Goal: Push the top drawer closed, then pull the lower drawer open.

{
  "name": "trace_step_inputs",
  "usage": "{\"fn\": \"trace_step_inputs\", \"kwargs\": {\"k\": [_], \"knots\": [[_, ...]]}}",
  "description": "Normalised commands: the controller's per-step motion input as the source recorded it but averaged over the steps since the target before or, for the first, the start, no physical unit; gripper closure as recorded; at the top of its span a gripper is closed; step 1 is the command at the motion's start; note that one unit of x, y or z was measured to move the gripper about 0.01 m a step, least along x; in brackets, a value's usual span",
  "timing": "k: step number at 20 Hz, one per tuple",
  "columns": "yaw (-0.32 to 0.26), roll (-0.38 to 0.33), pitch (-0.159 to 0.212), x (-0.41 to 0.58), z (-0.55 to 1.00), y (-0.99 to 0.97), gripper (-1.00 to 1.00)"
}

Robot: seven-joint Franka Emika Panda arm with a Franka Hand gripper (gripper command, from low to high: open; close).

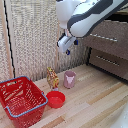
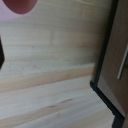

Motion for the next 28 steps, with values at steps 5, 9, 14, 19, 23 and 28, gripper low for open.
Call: {"fn": "trace_step_inputs", "kwargs": {"k": [5, 9, 14, 19, 23, 28], "knots": [[0.143, -0.368, 0.0, 0.041, 0.0, -0.06, -1.0], [0.02, -0.375, 0.021, 0.331, 0.04, 0.0, -1.0], [0.0, -0.374, 0.015, 0.419, 0.11, 0.0, -1.0], [-0.08, -0.355, 0.0, 0.329, 0.21, 0.02, -1.0], [-0.097, -0.311, 0.0, 0.189, 0.35, 0.1, -1.0], [-0.011, -0.257, -0.015, -0.081, 0.52, 0.03, -1.0]]}}
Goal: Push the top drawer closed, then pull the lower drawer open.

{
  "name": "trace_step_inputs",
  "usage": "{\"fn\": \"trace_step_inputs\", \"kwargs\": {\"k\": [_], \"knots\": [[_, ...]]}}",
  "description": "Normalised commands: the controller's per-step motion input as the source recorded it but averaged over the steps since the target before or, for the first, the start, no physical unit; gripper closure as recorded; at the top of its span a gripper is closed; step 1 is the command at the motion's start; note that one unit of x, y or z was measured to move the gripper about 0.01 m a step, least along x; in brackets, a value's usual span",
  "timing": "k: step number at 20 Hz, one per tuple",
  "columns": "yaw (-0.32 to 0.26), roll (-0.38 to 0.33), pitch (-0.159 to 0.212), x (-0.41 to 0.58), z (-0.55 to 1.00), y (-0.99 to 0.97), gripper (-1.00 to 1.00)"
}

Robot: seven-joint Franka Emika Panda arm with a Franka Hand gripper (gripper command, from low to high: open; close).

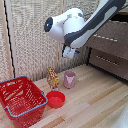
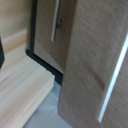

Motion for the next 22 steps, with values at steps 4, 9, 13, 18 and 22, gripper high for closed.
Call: {"fn": "trace_step_inputs", "kwargs": {"k": [4, 9, 13, 18, 22], "knots": [[0.009, -0.273, -0.046, -0.152, 0.4, -0.18, -1.0], [0.071, -0.207, -0.06, -0.08, 0.07, -0.42, -1.0], [0.088, -0.148, -0.044, -0.042, -0.04, -0.49, -1.0], [0.093, -0.151, -0.044, -0.049, -0.03, -0.45, -1.0], [0.084, -0.159, -0.074, -0.187, -0.01, -0.59, -1.0]]}}
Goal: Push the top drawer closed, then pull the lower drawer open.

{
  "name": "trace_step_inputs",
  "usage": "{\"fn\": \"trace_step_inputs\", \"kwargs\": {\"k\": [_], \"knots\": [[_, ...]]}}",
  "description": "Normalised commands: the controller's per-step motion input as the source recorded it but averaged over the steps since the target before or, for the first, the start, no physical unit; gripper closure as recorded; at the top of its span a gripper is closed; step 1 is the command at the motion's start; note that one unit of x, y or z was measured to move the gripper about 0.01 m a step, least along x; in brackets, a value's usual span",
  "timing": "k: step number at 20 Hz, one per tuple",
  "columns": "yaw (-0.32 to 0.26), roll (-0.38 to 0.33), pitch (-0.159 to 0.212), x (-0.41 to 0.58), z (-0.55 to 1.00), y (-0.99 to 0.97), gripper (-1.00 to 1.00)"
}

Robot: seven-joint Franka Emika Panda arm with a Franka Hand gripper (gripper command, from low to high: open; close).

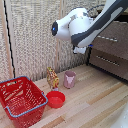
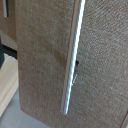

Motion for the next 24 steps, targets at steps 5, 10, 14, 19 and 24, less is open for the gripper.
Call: {"fn": "trace_step_inputs", "kwargs": {"k": [5, 10, 14, 19, 24], "knots": [[0.141, -0.145, -0.085, -0.198, -0.03, -0.63, -1.0], [0.126, -0.079, -0.027, -0.101, -0.1, -0.52, 1.0], [0.04, -0.001, 0.0, 0.064, -0.12, -0.12, 1.0], [0.041, -0.04, 0.0, 0.007, -0.03, -0.04, 1.0], [0.025, -0.061, 0.0, -0.013, 0.17, -0.27, 1.0]]}}
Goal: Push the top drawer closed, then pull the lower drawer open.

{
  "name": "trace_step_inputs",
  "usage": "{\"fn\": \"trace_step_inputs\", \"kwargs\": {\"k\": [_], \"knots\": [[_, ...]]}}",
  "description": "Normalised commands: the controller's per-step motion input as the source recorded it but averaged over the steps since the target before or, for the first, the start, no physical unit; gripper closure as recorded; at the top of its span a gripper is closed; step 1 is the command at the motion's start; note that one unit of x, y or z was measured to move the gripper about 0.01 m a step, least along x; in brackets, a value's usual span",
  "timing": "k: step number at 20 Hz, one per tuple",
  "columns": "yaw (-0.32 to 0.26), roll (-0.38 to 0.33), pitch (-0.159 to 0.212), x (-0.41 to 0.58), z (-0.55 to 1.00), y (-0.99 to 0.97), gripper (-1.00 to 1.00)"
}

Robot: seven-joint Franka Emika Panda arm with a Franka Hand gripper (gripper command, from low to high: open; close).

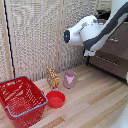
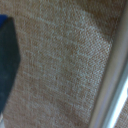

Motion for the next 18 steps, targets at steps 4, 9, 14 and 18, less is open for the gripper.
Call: {"fn": "trace_step_inputs", "kwargs": {"k": [4, 9, 14, 18], "knots": [[0.012, -0.004, -0.013, -0.039, 0.3, -0.37, 1.0], [0.003, 0.009, -0.021, -0.011, 0.45, -0.73, 1.0], [0.0, 0.05, -0.01, -0.018, 0.46, -1.0, 1.0], [0.021, 0.0, -0.026, -0.206, 0.17, -1.0, 1.0]]}}
